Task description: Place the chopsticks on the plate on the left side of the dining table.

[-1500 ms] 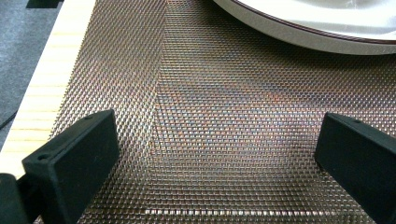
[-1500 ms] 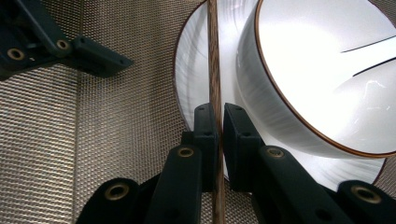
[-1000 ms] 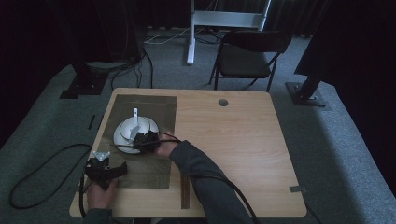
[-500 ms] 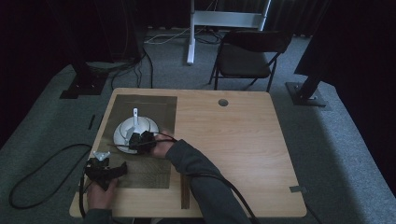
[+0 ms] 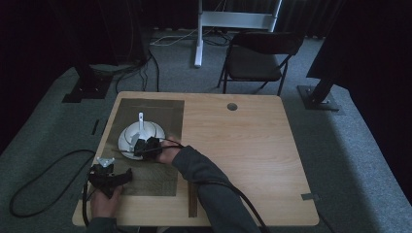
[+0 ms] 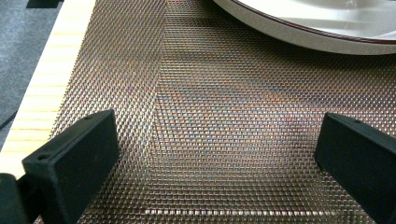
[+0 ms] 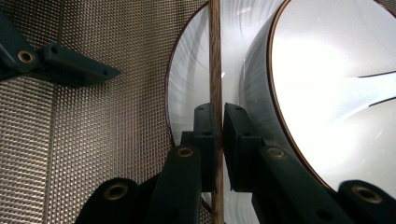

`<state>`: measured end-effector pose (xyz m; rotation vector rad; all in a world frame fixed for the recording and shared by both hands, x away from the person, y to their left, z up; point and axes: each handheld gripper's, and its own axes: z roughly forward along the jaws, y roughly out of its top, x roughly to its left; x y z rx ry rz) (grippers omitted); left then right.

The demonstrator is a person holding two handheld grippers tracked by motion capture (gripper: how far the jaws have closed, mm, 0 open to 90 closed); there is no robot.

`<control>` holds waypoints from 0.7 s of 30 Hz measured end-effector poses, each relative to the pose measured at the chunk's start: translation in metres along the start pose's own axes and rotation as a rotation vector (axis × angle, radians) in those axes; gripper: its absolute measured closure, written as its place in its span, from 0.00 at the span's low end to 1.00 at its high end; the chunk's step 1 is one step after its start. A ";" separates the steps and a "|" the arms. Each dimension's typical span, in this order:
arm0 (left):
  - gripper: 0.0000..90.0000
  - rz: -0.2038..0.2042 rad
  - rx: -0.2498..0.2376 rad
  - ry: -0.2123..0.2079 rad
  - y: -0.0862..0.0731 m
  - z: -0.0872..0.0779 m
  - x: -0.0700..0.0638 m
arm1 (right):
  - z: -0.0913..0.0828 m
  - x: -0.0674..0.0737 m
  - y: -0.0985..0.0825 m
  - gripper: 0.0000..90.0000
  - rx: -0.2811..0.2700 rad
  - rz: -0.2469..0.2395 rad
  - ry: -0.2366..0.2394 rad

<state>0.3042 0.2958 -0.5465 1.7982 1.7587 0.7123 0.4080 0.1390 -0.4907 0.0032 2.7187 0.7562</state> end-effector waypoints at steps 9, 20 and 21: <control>0.00 0.002 0.002 0.000 0.000 0.000 0.000 | -0.001 -0.001 -0.004 0.93 -0.001 0.004 -0.008; 0.00 0.005 0.002 0.000 0.000 0.000 0.000 | -0.003 0.000 -0.005 0.86 -0.015 -0.006 -0.013; 0.00 0.003 0.001 0.000 0.000 0.000 0.000 | -0.003 0.001 -0.006 0.86 -0.017 -0.005 -0.017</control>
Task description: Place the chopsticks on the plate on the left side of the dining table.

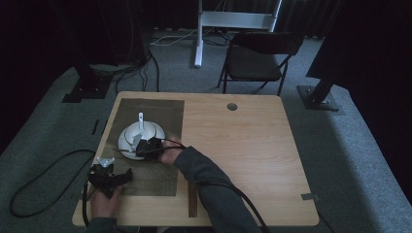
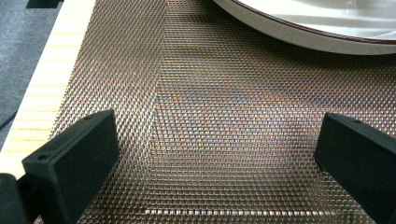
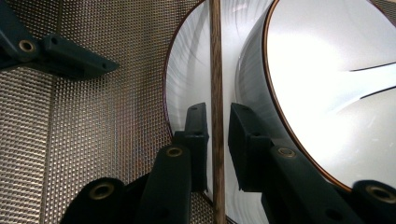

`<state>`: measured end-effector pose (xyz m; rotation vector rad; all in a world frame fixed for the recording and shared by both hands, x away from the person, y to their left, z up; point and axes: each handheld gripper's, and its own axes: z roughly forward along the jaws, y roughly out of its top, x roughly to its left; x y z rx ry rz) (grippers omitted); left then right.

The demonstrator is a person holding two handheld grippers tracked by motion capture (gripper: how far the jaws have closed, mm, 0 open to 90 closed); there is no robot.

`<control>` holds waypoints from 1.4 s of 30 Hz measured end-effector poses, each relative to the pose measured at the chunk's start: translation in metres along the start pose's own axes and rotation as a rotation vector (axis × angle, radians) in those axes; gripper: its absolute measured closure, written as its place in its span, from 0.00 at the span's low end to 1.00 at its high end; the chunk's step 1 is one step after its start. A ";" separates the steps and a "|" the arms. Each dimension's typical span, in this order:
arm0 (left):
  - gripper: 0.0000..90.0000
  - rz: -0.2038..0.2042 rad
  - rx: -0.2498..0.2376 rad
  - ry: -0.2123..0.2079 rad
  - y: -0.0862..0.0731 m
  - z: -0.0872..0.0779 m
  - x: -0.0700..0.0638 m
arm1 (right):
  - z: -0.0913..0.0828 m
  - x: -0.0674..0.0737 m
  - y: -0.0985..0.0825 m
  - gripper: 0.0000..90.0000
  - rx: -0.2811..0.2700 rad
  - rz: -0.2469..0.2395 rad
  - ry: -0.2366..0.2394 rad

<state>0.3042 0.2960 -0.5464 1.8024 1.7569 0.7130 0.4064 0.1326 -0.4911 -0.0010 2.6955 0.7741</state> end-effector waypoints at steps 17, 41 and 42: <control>0.00 0.001 0.001 0.000 0.000 0.000 0.000 | -0.025 0.005 -0.006 0.79 -0.044 0.000 -0.002; 0.00 0.000 -0.002 0.000 0.000 0.000 0.000 | -0.053 0.018 -0.029 0.74 -0.082 0.036 0.014; 0.00 0.001 -0.001 0.000 0.000 0.000 0.000 | -0.054 0.019 -0.030 0.74 -0.080 0.036 0.014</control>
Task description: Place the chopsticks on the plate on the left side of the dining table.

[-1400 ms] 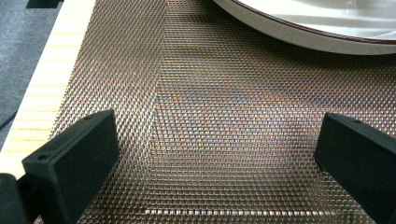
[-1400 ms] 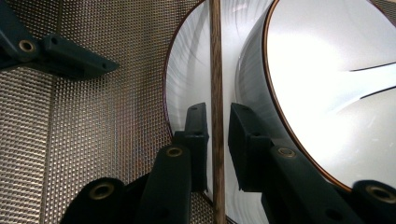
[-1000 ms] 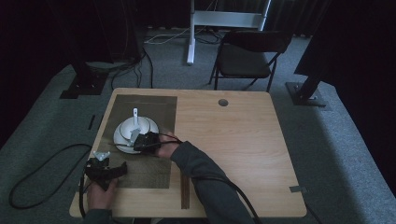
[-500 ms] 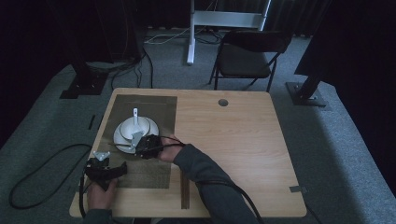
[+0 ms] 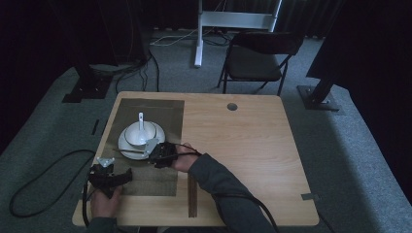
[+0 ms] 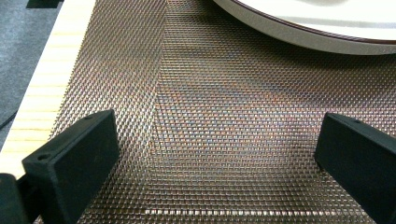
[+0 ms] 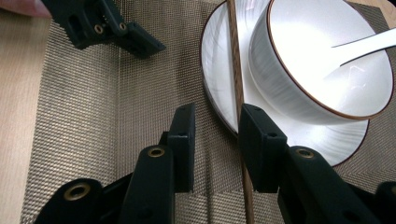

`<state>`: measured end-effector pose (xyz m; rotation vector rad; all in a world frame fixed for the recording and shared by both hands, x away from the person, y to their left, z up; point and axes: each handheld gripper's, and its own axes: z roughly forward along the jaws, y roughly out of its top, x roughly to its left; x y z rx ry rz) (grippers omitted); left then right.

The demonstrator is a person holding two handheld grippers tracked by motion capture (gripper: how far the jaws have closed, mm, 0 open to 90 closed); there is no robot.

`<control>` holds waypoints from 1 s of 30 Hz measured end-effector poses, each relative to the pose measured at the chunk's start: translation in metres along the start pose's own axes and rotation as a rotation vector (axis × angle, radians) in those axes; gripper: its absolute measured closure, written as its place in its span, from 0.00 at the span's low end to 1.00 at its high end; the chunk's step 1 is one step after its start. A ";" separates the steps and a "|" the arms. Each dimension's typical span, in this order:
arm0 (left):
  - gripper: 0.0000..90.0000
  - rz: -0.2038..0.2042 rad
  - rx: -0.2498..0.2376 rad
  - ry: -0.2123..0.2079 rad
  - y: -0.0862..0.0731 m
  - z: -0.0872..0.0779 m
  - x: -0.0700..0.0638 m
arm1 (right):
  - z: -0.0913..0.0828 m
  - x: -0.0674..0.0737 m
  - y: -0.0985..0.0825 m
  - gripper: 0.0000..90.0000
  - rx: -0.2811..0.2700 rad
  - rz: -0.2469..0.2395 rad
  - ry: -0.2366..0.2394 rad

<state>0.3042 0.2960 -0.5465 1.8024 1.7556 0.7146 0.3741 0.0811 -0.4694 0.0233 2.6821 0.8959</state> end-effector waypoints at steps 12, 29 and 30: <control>0.00 0.000 -0.001 -0.001 0.000 0.000 0.000 | -0.011 0.005 -0.010 0.72 -0.021 0.049 -0.016; 0.00 0.000 0.001 -0.001 0.000 0.000 0.000 | -0.037 0.017 -0.028 0.67 -0.062 0.103 -0.030; 0.00 0.000 0.001 -0.001 0.000 0.000 0.000 | -0.039 0.018 -0.029 0.67 -0.063 0.101 -0.033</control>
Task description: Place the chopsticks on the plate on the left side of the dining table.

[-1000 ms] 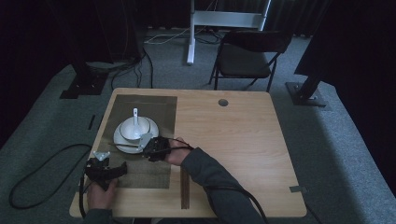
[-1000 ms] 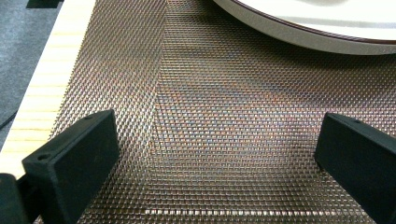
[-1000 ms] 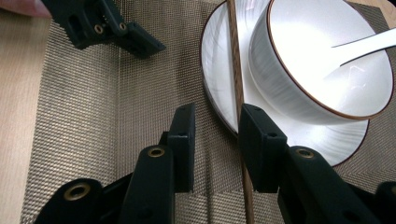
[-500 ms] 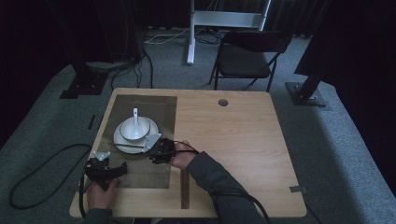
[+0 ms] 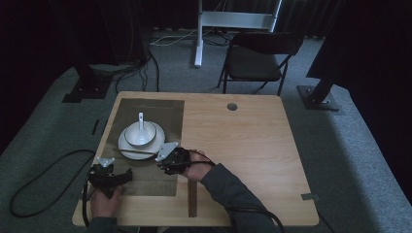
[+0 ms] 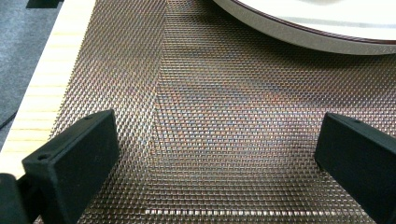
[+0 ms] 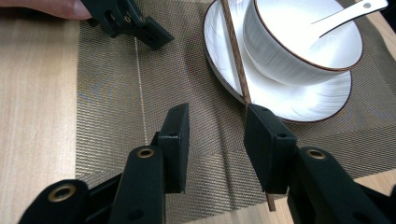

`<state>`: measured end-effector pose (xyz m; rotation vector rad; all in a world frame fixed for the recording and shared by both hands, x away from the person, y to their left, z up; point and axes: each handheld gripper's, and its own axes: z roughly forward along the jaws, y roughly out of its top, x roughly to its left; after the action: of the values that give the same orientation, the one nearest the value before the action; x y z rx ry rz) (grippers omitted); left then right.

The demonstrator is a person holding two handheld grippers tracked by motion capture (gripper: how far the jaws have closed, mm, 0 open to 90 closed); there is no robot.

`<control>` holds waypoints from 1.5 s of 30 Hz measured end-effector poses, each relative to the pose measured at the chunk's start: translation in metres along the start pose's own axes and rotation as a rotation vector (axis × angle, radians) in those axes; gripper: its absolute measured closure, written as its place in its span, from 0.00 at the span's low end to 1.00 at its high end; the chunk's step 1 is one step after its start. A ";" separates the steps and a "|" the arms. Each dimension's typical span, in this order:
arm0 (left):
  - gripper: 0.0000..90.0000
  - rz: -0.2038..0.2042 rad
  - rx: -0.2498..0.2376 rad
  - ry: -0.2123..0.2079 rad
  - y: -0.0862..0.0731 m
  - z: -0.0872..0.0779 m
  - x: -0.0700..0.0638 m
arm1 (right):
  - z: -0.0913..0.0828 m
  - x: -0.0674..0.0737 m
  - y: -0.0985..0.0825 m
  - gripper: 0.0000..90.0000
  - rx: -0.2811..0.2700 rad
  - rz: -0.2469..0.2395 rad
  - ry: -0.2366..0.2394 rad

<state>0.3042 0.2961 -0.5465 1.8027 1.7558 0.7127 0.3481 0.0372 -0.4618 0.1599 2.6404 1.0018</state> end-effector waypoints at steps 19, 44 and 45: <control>0.00 0.000 0.001 0.000 0.000 0.000 0.000 | -0.023 0.012 -0.001 0.67 -0.060 0.088 -0.048; 0.00 0.000 0.002 0.000 0.000 0.000 0.000 | -0.050 0.017 -0.027 0.64 -0.061 0.179 -0.099; 0.00 0.000 0.002 0.000 0.000 0.000 0.000 | -0.050 0.017 -0.027 0.64 -0.061 0.179 -0.099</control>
<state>0.3041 0.2961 -0.5463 1.8044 1.7566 0.7112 0.3160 -0.0110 -0.4491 0.4270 2.5367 1.0993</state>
